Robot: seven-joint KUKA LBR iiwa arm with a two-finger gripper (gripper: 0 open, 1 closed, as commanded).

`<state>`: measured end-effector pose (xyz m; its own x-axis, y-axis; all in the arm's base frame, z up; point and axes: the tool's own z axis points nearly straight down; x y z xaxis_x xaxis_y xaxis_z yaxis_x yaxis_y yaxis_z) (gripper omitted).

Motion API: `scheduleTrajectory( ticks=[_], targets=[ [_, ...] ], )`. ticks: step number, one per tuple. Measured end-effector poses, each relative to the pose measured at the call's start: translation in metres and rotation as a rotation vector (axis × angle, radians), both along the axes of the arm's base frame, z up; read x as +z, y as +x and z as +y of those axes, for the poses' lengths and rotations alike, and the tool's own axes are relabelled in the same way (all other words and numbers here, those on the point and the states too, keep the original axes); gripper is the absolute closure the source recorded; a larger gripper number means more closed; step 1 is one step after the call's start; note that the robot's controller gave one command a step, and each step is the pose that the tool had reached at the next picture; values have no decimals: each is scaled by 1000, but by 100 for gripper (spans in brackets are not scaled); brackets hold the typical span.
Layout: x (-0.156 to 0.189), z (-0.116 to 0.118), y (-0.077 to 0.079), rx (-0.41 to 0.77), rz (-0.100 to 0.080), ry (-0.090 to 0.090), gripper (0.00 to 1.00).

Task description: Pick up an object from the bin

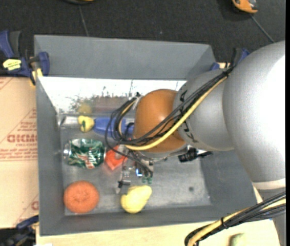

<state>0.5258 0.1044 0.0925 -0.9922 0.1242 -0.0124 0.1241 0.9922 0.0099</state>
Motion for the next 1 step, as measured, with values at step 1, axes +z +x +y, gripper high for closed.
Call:
scheduleTrajectory(
  ticks=[1],
  targets=[
    [-11,-25,30,104,-49,2,100]
  ],
)
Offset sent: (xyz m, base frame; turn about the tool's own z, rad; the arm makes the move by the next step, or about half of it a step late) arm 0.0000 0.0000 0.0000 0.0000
